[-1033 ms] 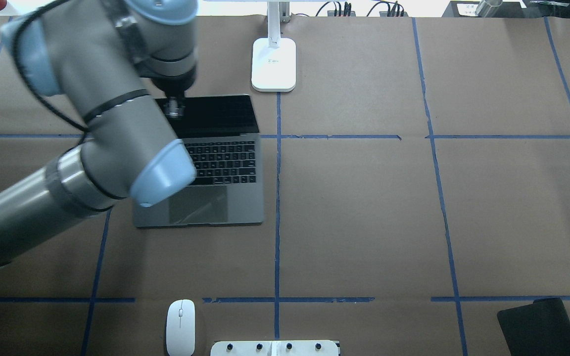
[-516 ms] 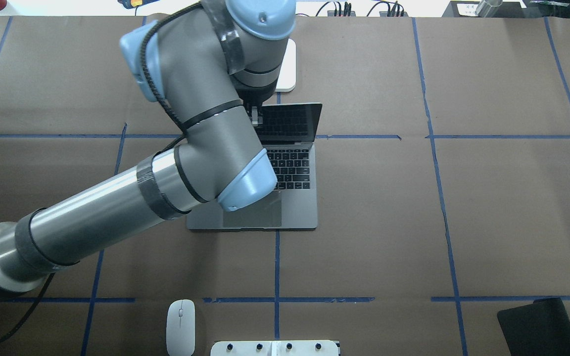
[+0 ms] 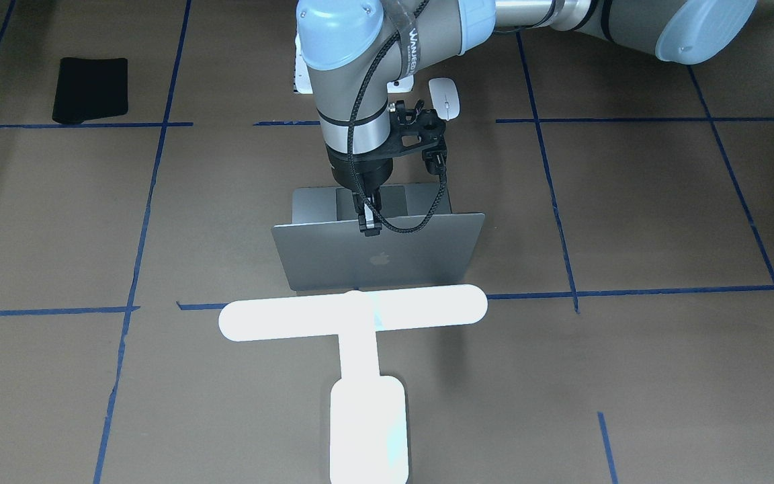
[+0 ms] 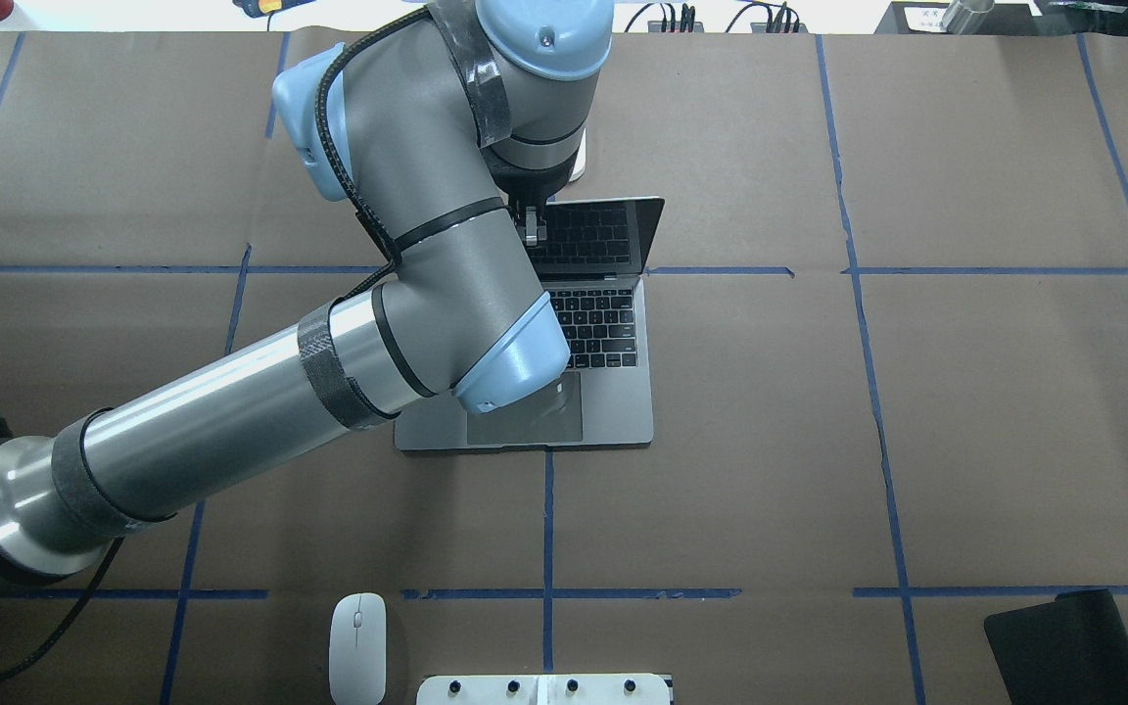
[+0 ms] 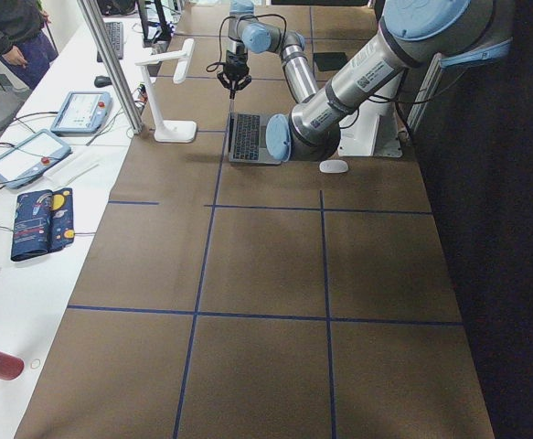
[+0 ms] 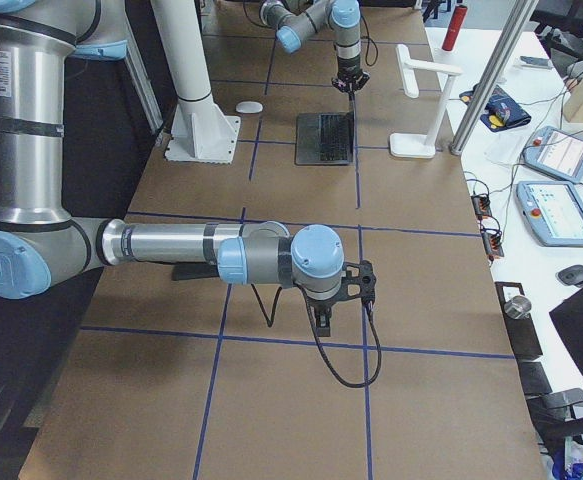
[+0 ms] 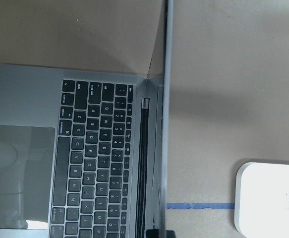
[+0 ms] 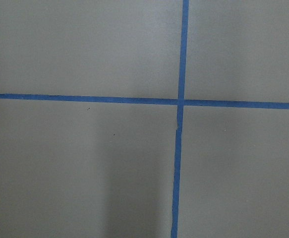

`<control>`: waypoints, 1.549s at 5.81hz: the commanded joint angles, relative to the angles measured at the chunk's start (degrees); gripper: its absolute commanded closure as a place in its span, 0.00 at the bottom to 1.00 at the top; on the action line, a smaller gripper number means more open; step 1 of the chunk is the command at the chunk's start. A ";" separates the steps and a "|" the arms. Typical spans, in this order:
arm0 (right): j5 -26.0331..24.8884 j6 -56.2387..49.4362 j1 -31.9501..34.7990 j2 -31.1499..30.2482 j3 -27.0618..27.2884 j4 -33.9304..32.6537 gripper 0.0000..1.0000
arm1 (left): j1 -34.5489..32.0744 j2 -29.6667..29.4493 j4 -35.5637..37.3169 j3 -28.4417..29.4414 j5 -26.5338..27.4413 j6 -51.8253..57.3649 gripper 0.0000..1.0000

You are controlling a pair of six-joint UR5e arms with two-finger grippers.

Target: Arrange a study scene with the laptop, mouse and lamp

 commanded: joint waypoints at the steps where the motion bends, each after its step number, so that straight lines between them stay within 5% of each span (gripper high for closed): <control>1: 0.00 0.00 0.00 -0.01 0.00 0.00 0.00 | -0.34 0.20 -3.40 1.91 0.12 0.34 0.97; 2: 0.00 0.09 0.00 -0.01 0.00 -0.09 0.00 | -1.56 0.29 -3.95 1.84 0.03 0.51 0.40; 3: 0.00 0.09 0.00 0.08 -0.09 -0.09 0.00 | -2.09 0.38 -3.78 1.49 0.03 0.86 0.00; 4: -0.09 0.09 0.00 0.26 0.00 -0.09 0.00 | -2.36 1.25 -3.17 -0.68 -0.14 0.95 0.00; 6: 0.17 0.00 0.00 -0.70 0.26 0.35 0.00 | -2.28 10.35 6.71 -19.07 -1.80 16.34 0.00; 9: 0.61 9.00 -2.96 -3.60 4.81 4.27 0.00 | 1.56 22.23 7.12 -35.03 -4.98 33.85 0.00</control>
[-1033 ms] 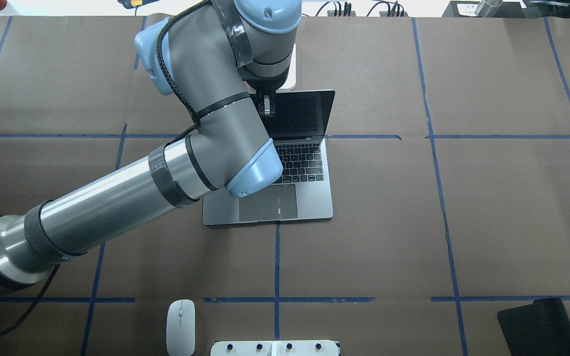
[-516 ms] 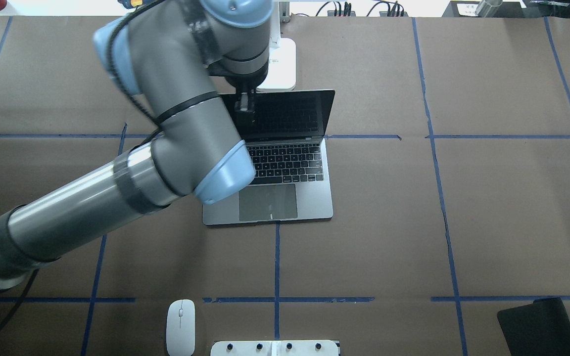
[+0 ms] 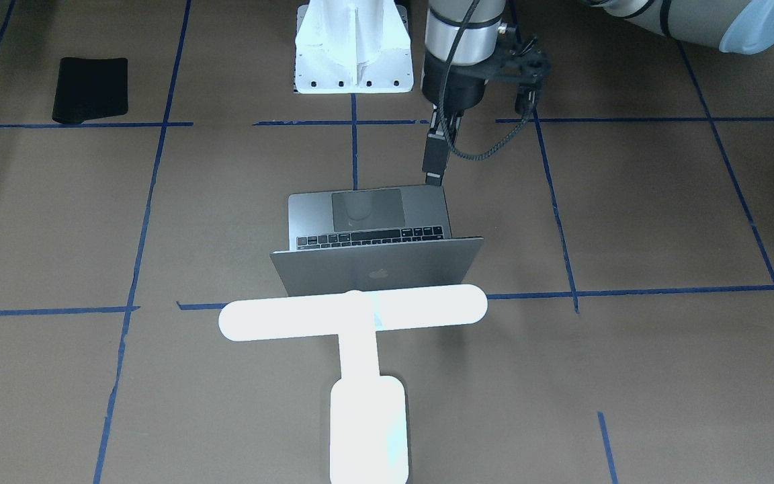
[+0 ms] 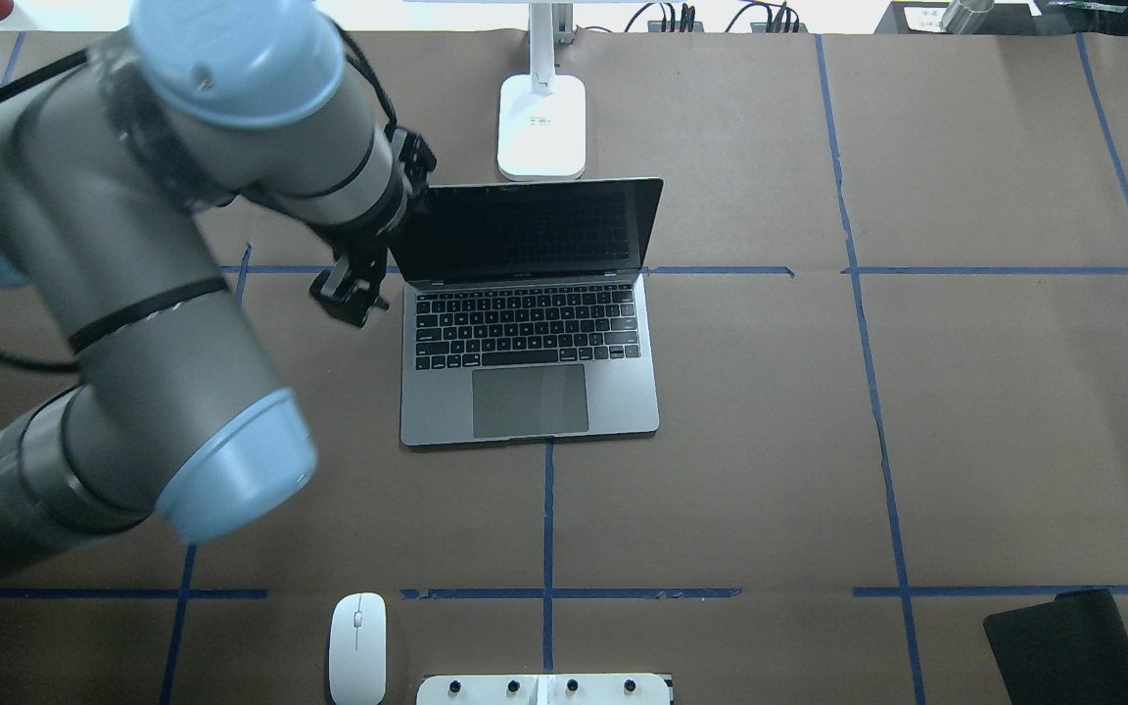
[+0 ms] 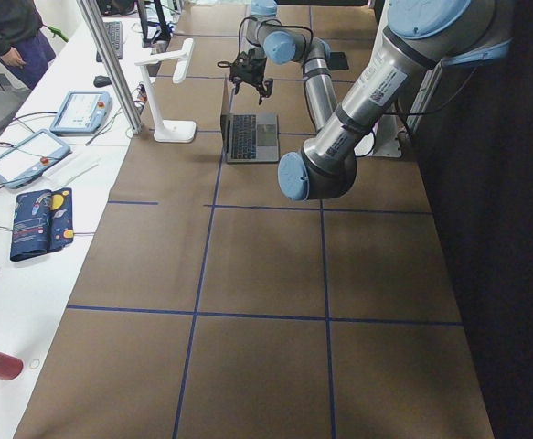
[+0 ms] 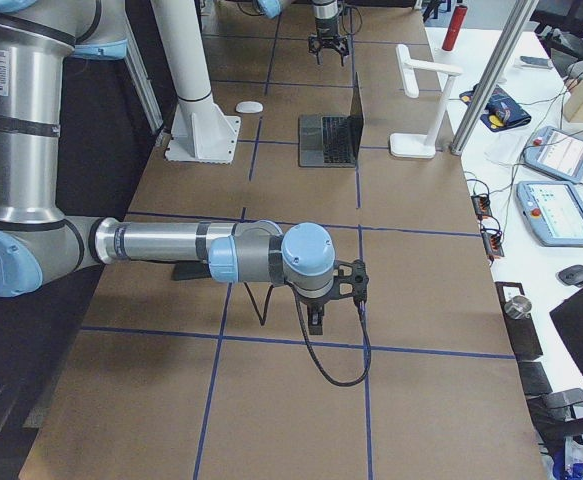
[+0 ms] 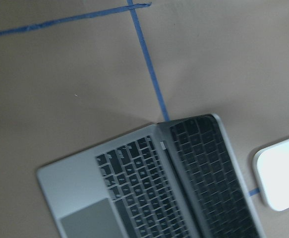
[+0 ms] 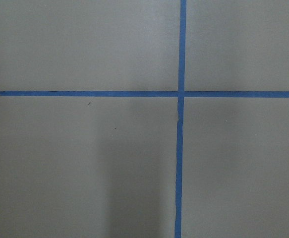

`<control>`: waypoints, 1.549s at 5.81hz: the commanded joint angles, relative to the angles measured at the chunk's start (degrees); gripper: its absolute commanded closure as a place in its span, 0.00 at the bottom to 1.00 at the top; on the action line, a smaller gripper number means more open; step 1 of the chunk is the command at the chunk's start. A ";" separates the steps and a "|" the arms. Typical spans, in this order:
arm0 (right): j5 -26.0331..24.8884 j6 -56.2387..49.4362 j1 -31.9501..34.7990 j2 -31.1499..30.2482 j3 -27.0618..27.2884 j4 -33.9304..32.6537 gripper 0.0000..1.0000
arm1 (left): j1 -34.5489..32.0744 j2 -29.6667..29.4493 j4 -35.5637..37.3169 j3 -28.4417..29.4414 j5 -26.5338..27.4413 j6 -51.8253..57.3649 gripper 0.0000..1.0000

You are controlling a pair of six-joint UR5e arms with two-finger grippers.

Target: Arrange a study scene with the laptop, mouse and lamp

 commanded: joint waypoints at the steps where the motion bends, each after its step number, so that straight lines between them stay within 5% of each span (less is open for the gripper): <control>1: 0.39 16.13 -7.64 -4.51 3.97 12.89 0.00 | 8.46 9.68 -0.07 -9.71 0.32 12.48 0.00; 3: -1.87 47.73 -21.86 -7.88 4.08 34.53 0.00 | 12.73 15.27 -0.07 -17.65 0.33 24.88 0.00; 5: -10.00 57.39 -33.81 -8.50 6.60 35.76 0.00 | 15.98 16.77 -0.16 -17.77 0.50 25.91 0.00; 7: -12.00 60.10 -45.36 -16.19 13.36 36.72 0.00 | 18.19 17.39 -0.51 -18.99 2.88 25.46 0.00; 9: -16.36 71.68 -55.80 -21.85 13.39 48.54 0.00 | 18.28 17.31 -0.51 -19.17 2.79 25.38 0.00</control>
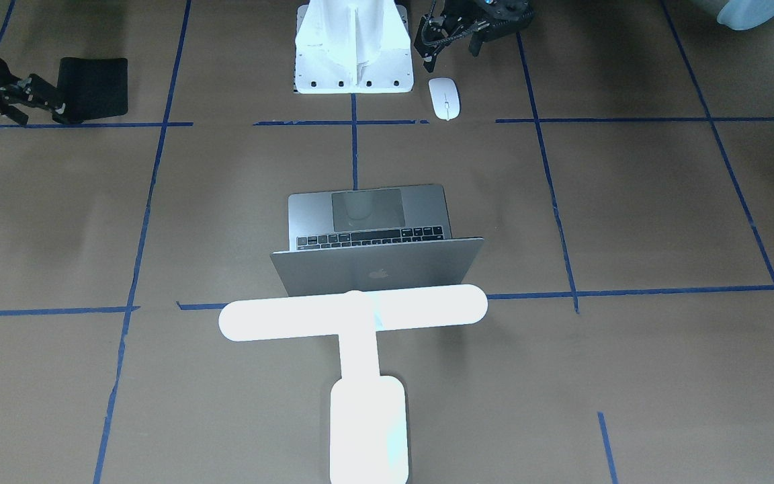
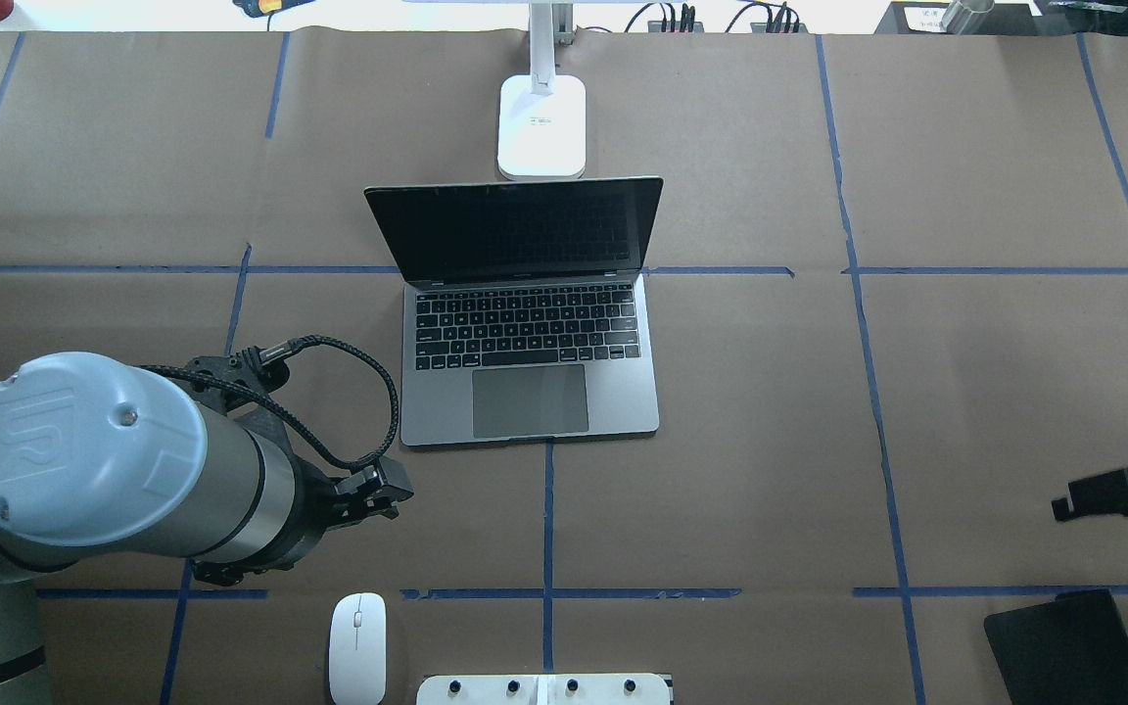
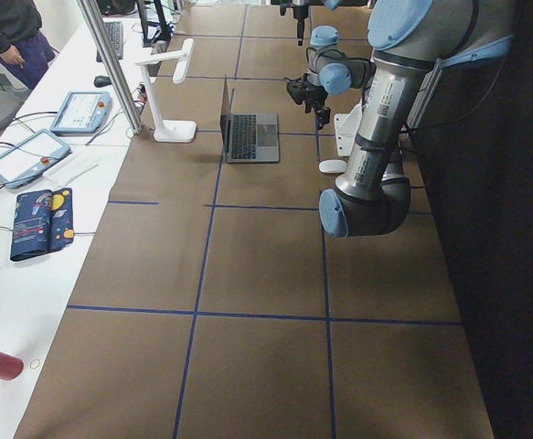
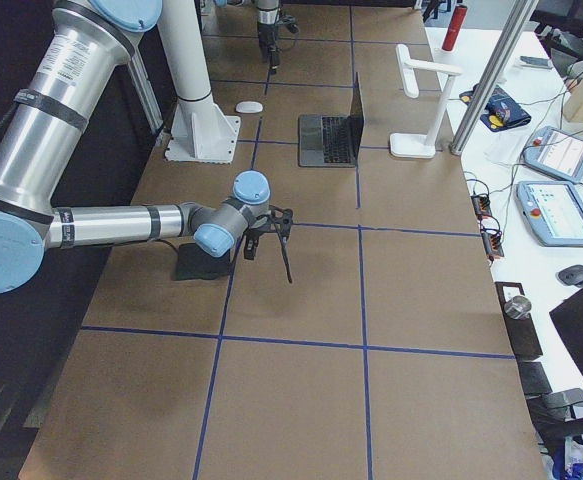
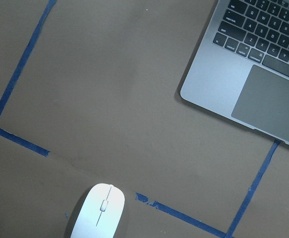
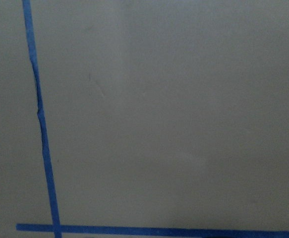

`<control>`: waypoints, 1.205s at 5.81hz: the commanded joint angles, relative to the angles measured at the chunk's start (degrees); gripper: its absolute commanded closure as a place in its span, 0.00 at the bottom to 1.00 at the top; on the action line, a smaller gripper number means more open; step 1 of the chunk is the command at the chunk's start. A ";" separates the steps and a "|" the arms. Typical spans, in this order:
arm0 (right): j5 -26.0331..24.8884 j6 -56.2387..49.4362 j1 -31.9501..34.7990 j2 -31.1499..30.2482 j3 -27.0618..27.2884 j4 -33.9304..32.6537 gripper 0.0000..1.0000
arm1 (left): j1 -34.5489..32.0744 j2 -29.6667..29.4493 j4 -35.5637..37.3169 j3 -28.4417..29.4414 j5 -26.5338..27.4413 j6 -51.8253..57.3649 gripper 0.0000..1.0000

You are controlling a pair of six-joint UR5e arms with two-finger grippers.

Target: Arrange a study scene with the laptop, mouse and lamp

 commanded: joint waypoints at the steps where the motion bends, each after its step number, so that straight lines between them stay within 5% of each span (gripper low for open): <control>1: -12.78 10.33 -14.07 -4.03 0.22 5.31 0.00 | 0.11 -0.29 -0.10 -0.58 -0.07 0.02 0.00; 3: -15.06 10.45 -17.56 -11.31 0.04 12.84 0.00 | 0.11 -0.38 -0.01 -1.19 -0.07 -0.07 0.00; 5: -22.70 10.89 -23.09 -11.53 -1.18 13.23 0.00 | 0.20 -0.56 -0.10 -1.20 -0.15 -0.07 0.00; 7: -36.81 25.38 -39.21 -11.44 -2.24 14.97 0.00 | 0.20 -0.47 -0.10 -1.46 -0.24 0.28 0.00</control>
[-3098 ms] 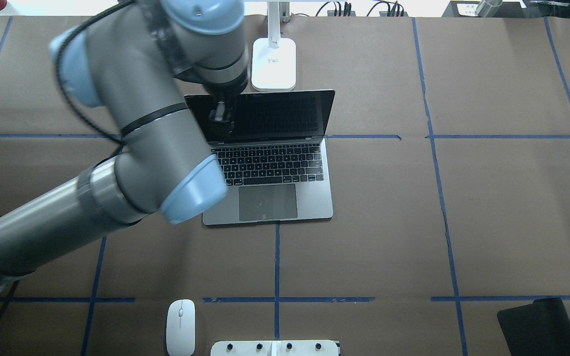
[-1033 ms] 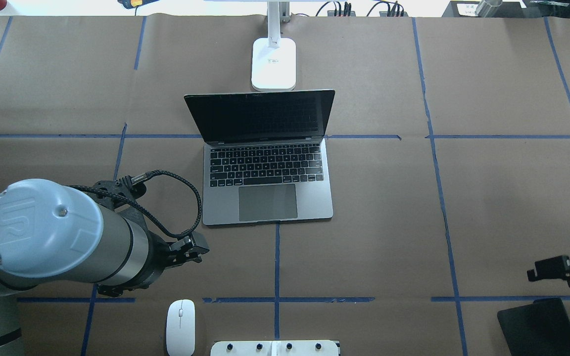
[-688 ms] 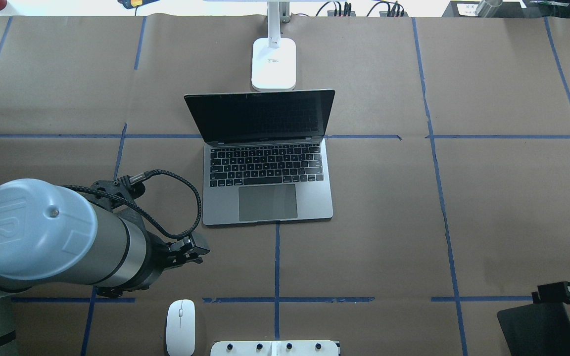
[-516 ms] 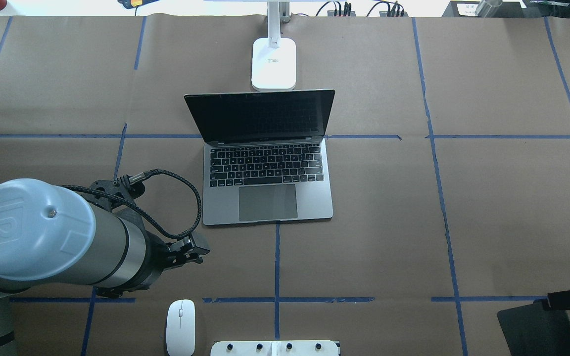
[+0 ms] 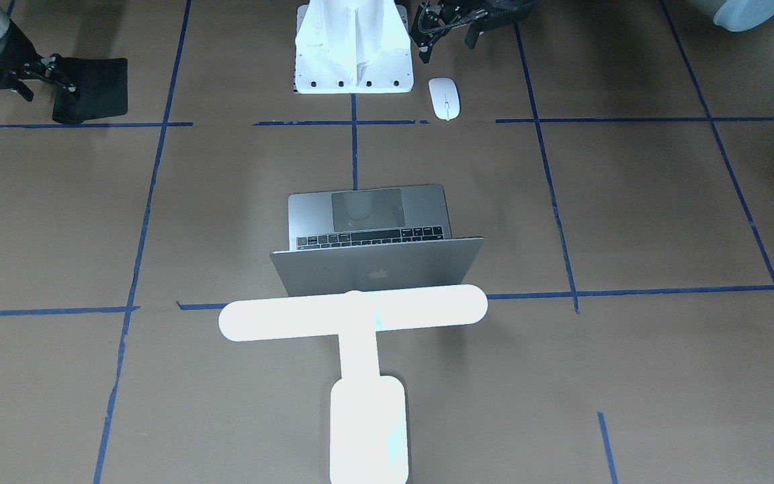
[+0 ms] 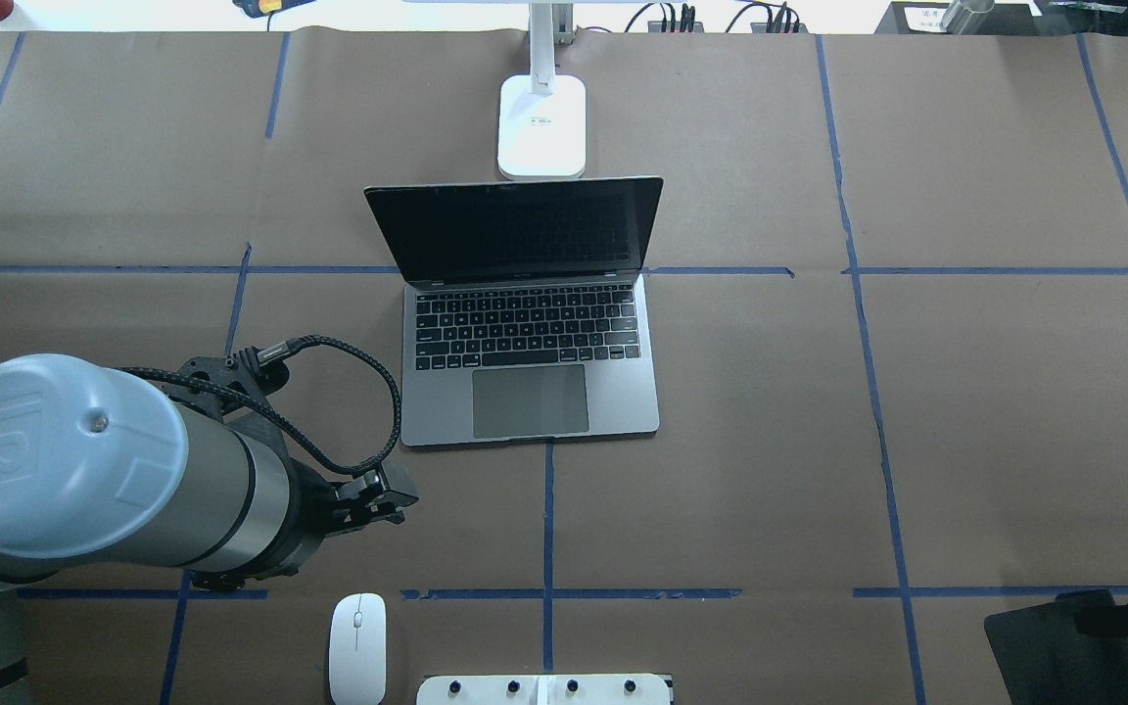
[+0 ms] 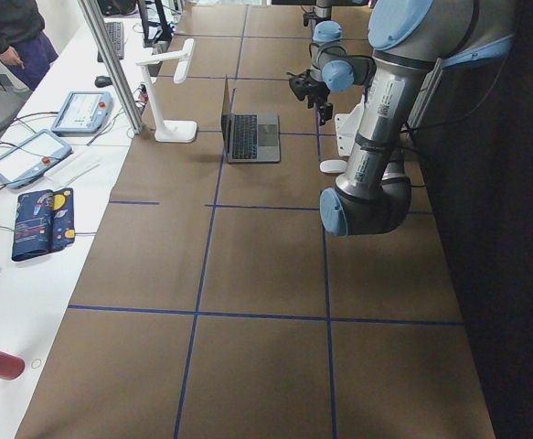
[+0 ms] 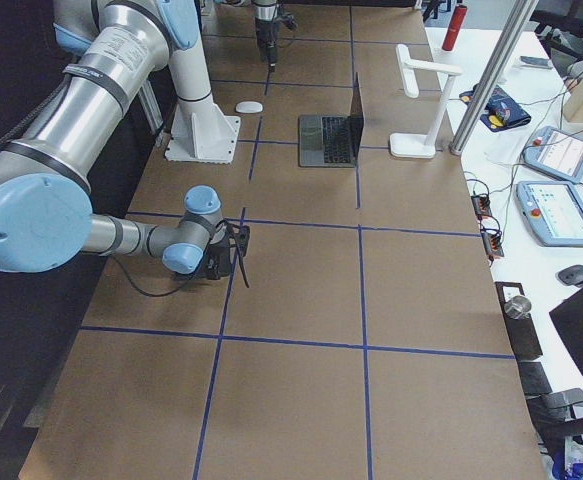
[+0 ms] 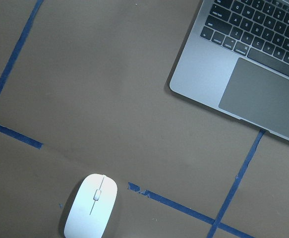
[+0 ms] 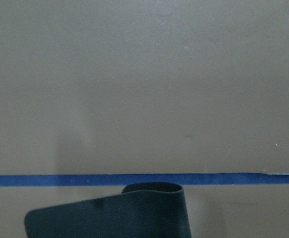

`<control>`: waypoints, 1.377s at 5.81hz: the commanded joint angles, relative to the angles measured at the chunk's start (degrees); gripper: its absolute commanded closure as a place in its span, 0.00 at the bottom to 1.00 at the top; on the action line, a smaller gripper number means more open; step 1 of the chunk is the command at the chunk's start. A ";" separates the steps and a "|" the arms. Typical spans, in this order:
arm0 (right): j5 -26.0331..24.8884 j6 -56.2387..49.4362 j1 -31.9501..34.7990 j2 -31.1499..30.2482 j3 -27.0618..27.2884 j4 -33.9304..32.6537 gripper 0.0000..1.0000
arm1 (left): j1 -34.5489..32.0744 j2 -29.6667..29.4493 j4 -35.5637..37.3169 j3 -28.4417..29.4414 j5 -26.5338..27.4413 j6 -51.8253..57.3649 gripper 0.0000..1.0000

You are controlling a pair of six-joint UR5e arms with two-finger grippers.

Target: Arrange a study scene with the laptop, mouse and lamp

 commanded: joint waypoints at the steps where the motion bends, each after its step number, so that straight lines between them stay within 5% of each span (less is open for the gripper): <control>1: -8.29 9.08 -10.01 -0.06 -0.27 1.24 0.00 | 0.00 0.58 0.09 -0.86 -0.06 0.42 0.00; 5: -7.61 9.53 -10.11 -3.84 -0.53 3.17 0.01 | 0.00 0.59 0.09 -1.65 -0.15 0.25 0.00; 7: -7.52 10.76 -10.11 -3.75 -0.62 3.17 0.45 | 0.00 0.59 0.09 -1.83 -0.15 0.34 0.00; 8: -7.34 10.76 -10.20 -3.58 -0.79 3.17 0.50 | 0.00 0.59 0.09 -1.83 -0.15 0.25 0.00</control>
